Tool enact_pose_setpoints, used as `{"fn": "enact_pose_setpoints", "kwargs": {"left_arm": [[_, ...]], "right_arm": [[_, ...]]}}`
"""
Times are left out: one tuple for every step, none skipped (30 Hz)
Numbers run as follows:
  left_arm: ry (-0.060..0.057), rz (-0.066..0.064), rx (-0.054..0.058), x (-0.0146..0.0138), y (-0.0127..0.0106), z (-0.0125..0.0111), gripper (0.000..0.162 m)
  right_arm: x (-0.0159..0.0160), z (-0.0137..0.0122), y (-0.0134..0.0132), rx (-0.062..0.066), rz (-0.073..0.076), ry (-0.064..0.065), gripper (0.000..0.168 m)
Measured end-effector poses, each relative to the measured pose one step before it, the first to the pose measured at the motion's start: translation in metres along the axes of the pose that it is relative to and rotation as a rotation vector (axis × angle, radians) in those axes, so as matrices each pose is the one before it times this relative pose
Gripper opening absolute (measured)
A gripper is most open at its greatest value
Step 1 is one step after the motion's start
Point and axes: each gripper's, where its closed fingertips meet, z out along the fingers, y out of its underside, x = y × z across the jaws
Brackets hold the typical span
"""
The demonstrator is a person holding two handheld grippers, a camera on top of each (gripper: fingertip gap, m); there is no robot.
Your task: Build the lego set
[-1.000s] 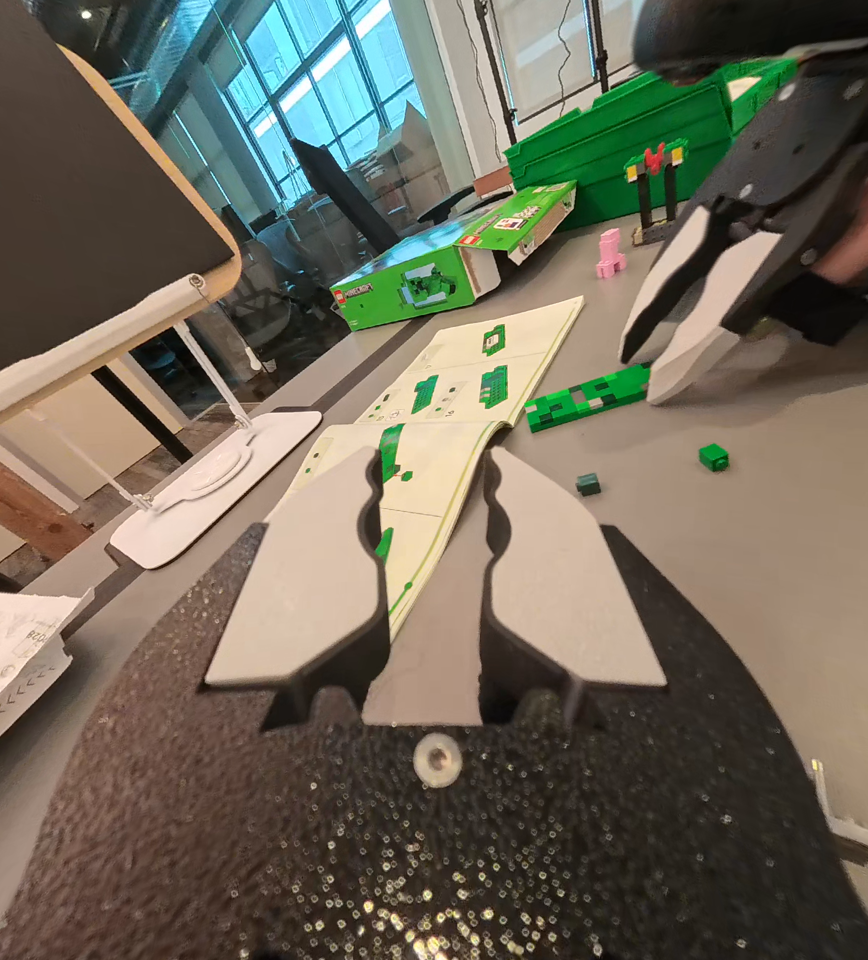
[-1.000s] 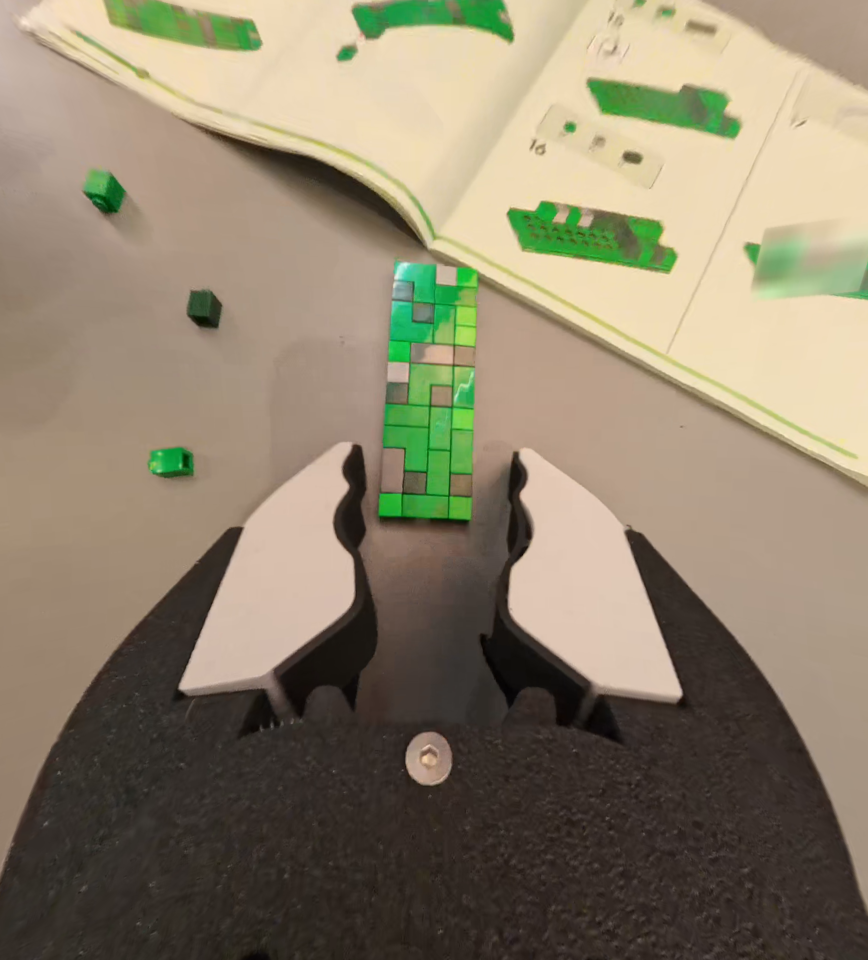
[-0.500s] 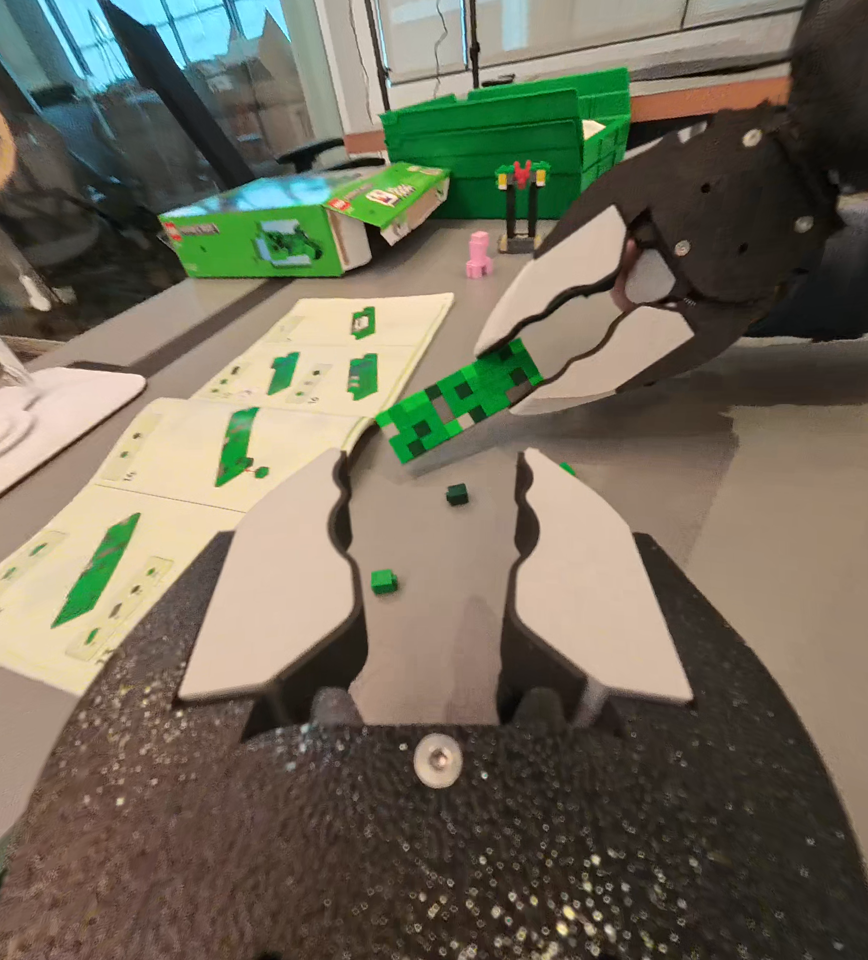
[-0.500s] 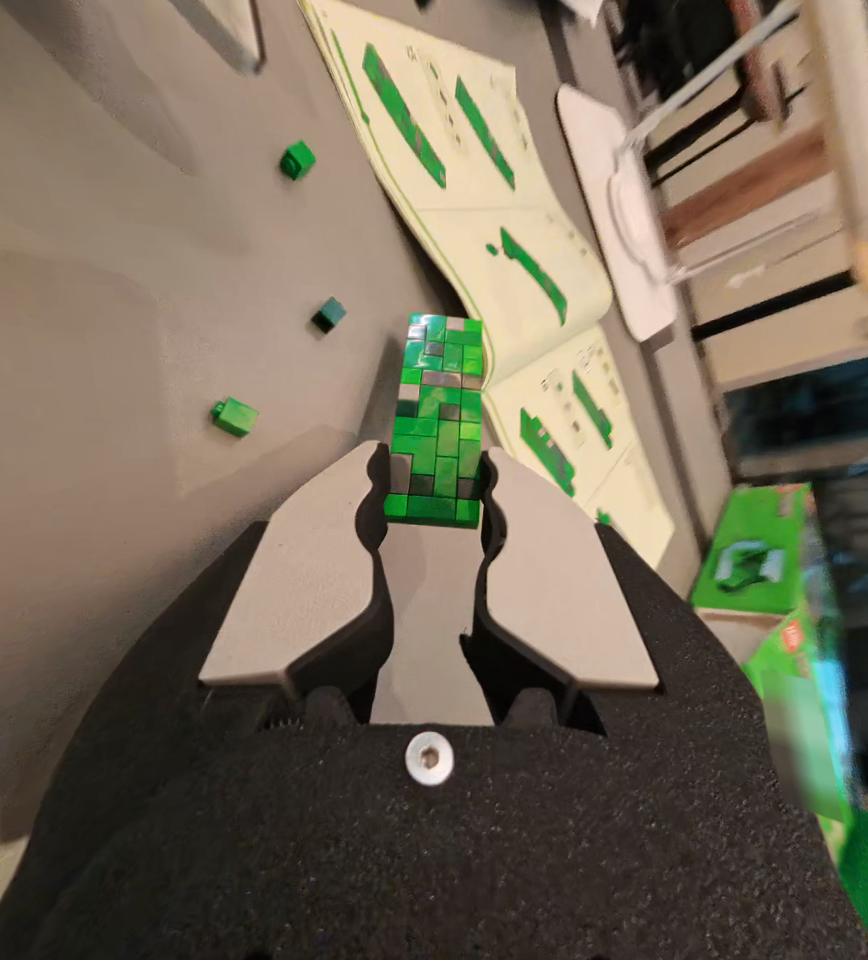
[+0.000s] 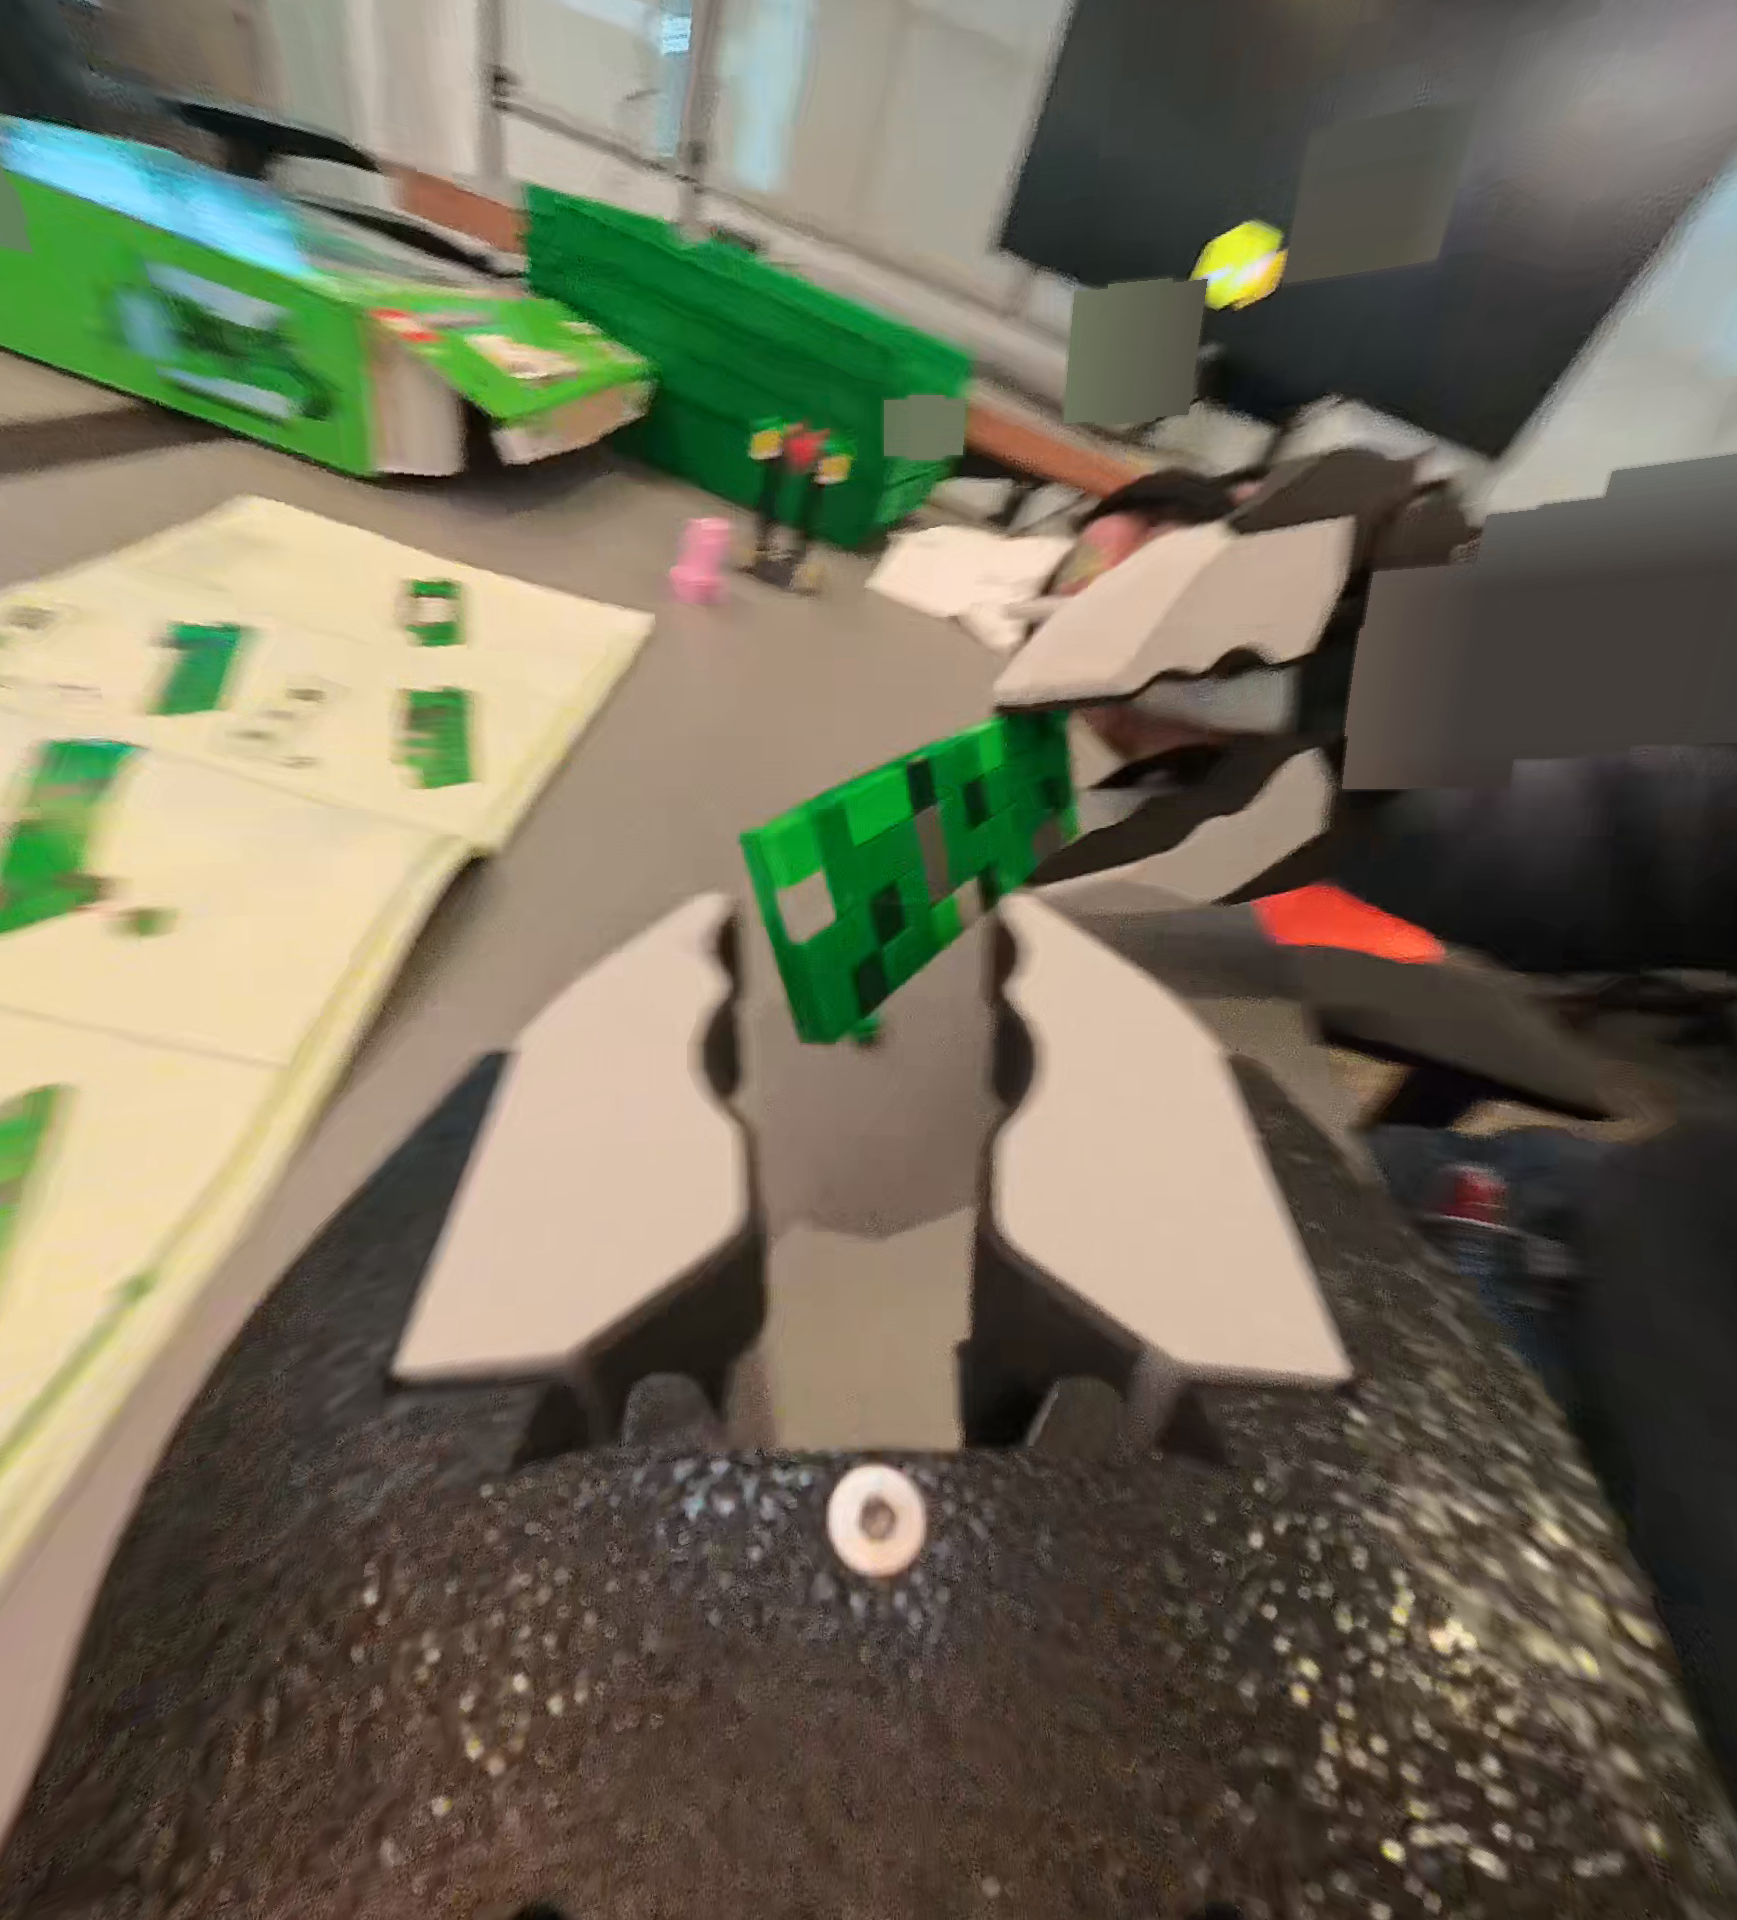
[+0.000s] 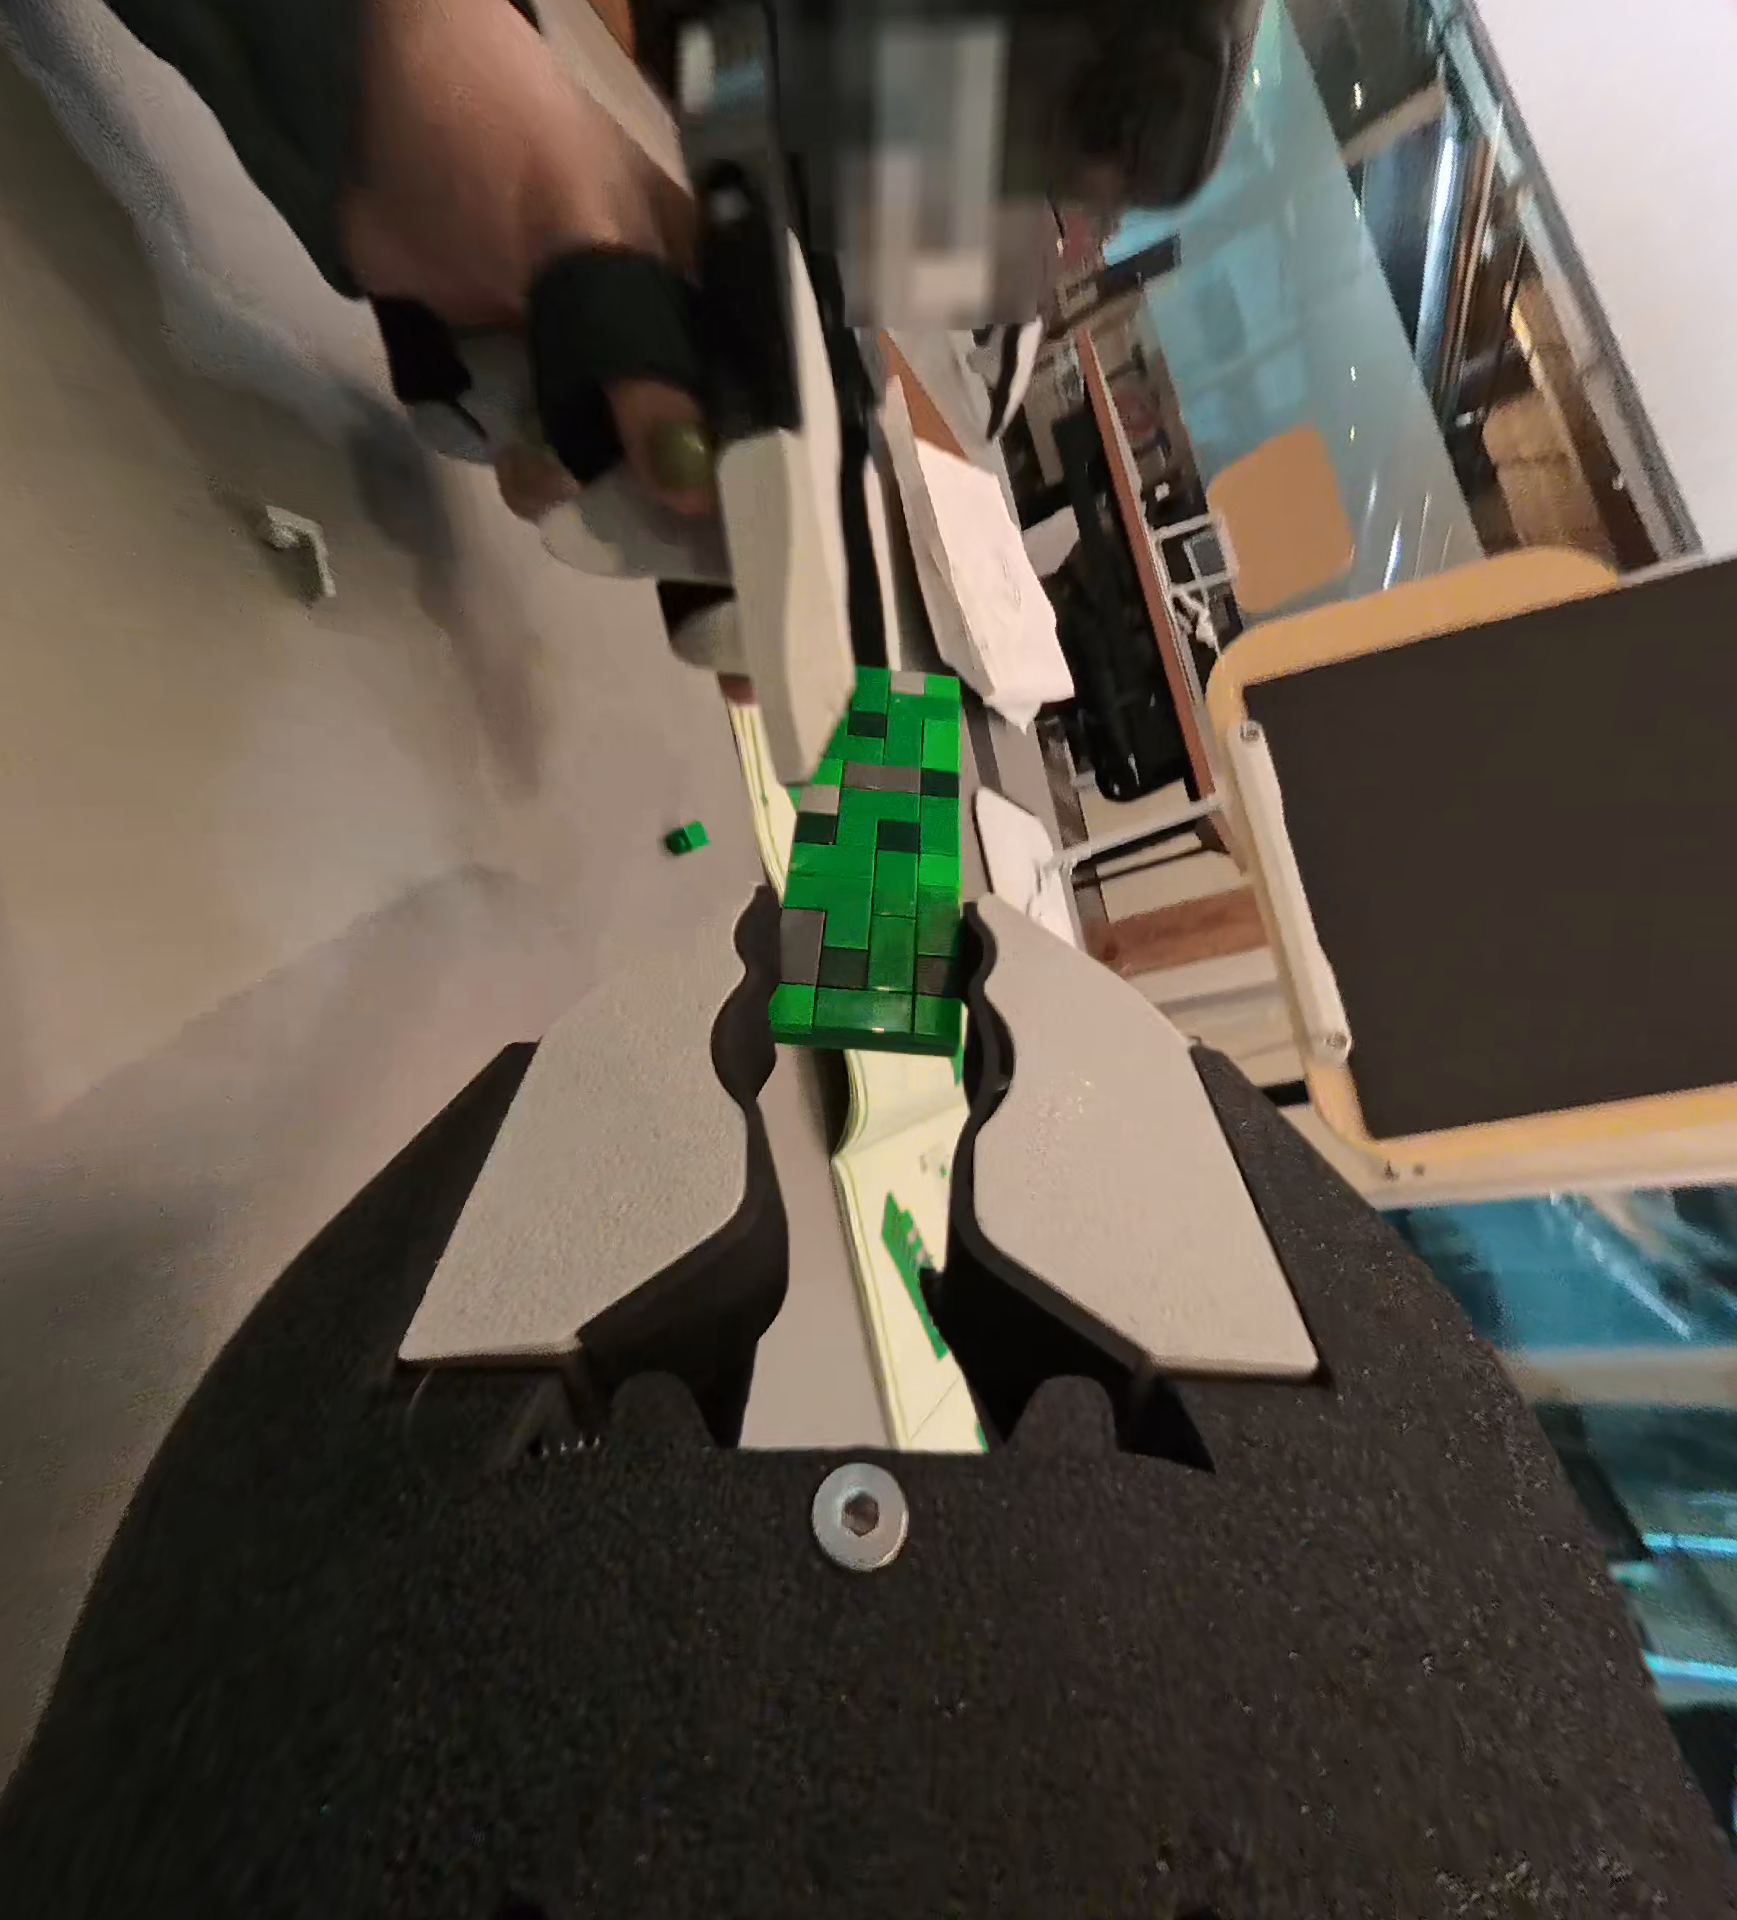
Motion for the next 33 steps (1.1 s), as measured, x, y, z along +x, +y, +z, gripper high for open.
{"fn": "enact_pose_setpoints", "kwargs": {"left_arm": [[0.0872,-0.0545,0.0314,0.0084,-0.00329,-0.00133,0.026],[0.0803,-0.0373,0.0532,0.0077,-0.00608,-0.00335,0.015],[0.0594,-0.0204,0.0565,0.006,-0.00687,-0.00361,0.006],[-0.0044,0.0068,0.0432,-0.00115,-0.00553,-0.00338,0.006],[-0.0343,0.0496,0.0236,-0.00399,-0.00346,-0.00362,0.006],[-0.0311,0.0809,0.0046,-0.00281,-0.00176,-0.0033,0.006],[-0.0254,0.0899,-0.0043,-0.00135,-0.0013,-0.00251,0.006],[-0.0136,0.0901,-0.0066,0.00089,-0.00135,-0.00169,0.006],[-0.0036,0.0952,-0.0052,0.00307,-0.00167,-0.00097,0.006],[0.0,0.1008,-0.0075,0.00417,-0.00126,-0.00022,0.006],[0.0019,0.1011,-0.0197,0.00461,0.00026,0.00044,0.006],[-0.0012,0.0881,-0.0325,0.00404,0.00202,0.0011,0.006],[0.0027,0.0612,-0.0282,0.0039,0.00179,0.00163,0.006],[0.0167,0.0287,-0.0078,0.00498,-0.00025,0.00189,0.006],[0.0214,-0.0002,0.009,0.00459,-0.00165,0.00167,0.006],[0.0184,-0.0133,0.0117,0.00324,-0.00131,0.00127,0.006],[0.0149,-0.0124,0.007,0.00227,-0.0002,0.00071,0.006],[0.009,-0.0078,0.0052,0.00111,-0.00005,0.00016,0.006],[0.0027,-0.0096,0.0069,0.00013,-0.00038,-0.00027,0.006],[0.0023,-0.0184,0.0092,-0.00039,-0.00088,-0.00027,0.006],[0.0054,-0.0275,0.0099,-0.00038,-0.00093,-0.00018,0.006],[0.0061,-0.0314,0.0108,-0.00032,-0.00075,-0.00006,0.006],[0.0047,-0.0279,0.0133,-0.00032,-0.00088,-0.0001,0.006],[0.0024,-0.0203,0.0136,-0.00022,-0.0009,-0.00022,0.006],[-0.0011,-0.0147,0.0101,-0.00064,-0.00067,-0.00016,0.006],[-0.0033,-0.0114,0.0069,-0.00077,-0.00023,-0.00008,0.006],[-0.0087,-0.0086,0.0047,-0.0015,-0.00008,-0.00028,0.006],[-0.0243,-0.0028,0.0038,-0.00342,0.00011,-0.00081,0.006],[-0.0428,0.0044,0.0022,-0.0059,0.00028,-0.00164,0.006],[-0.0553,0.01,0.0006,-0.00785,0.00039,-0.00241,0.006],[-0.0548,0.0115,-0.0004,-0.00806,0.00029,-0.00278,0.006],[-0.052,0.0053,-0.0042,-0.00814,0.00076,-0.00267,0.006],[-0.0599,-0.0109,-0.0171,-0.0098,0.00224,-0.00214,0.006]], "right_arm": [[-0.00036,-0.00085,-0.00487,0.0149,-0.0186,0.001,0.032],[0.00241,-0.00131,-0.00235,0.0073,-0.0246,0.0215,0.032],[0.00279,-0.00067,0.00033,0.0006,-0.0179,0.028,0.027],[0.00246,-0.00172,-0.00057,0.0145,-0.0093,0.0266,0.026],[0.00365,-0.00273,-0.00006,0.0176,0.0218,0.0292,0.033],[0.00257,-0.00268,0.0026,0.0073,0.0719,0.0043,0.035],[0.00052,-0.00253,0.00268,0.013,0.1261,-0.03,0.042],[0.00021,-0.00211,0.00237,0.0184,0.1548,-0.047,0.046],[-0.00168,-0.00172,0.0013,0.0212,0.1545,-0.0707,0.051],[0.00062,-0.00181,-0.00214,0.0322,0.1262,-0.053,0.06],[-0.00064,-0.00197,-0.00489,0.0365,0.0779,-0.0491,0.064],[-0.00073,-0.00092,-0.00471,0.0154,0.0288,-0.033,0.063],[0.00081,0.00081,-0.00196,-0.0193,-0.0133,-0.0051,0.06],[-0.00147,0.00257,0.00159,-0.052,-0.0341,-0.0128,0.055],[-0.00217,0.00373,0.00178,-0.0541,-0.034,-0.0114,0.054],[-0.00284,0.00381,0.0009,-0.0432,-0.0323,-0.0141,0.049],[-0.00209,0.00354,0.00103,-0.0386,-0.0255,-0.0098,0.047],[-0.00168,0.00305,0.00091,-0.03,-0.0199,-0.0094,0.044],[-0.0011,0.0025,0.0018,-0.0281,-0.011,-0.0081,0.042],[-0.00005,0.0019,0.00243,-0.0248,-0.002,-0.0035,0.039],[0.00043,0.00155,0.00271,-0.0178,0.0061,-0.0024,0.036],[0.00098,0.00124,0.0022,-0.0081,0.0136,0.0002,0.036],[0.00021,0.00097,0.00119,0.0048,0.0168,-0.0037,0.036],[-0.0006,0.00076,0.00103,0.0079,0.0233,-0.0093,0.036],[-0.00018,0.00061,0.00121,0.0061,0.0268,-0.0045,0.038],[-0.0003,0.00035,0.00147,0.0051,0.0221,-0.0033,0.041],[0.00079,-0.00048,0.00207,0.0012,0.0176,0.0057,0.045],[0.00267,-0.00145,0.00244,0.0001,0.0168,0.0174,0.049],[0.0056,-0.00283,0.00174,0.0087,0.0225,0.0344,0.05],[0.00874,-0.00395,-0.00025,0.0252,0.0346,0.0495,0.05],[0.00962,-0.00481,-0.00279,0.0453,0.0445,0.0484,0.05],[0.01089,-0.00503,-0.00486,0.0602,0.0574,0.0496,0.05],[0.01251,-0.00472,-0.00491,0.0598,0.0667,0.0543,0.048]]}}
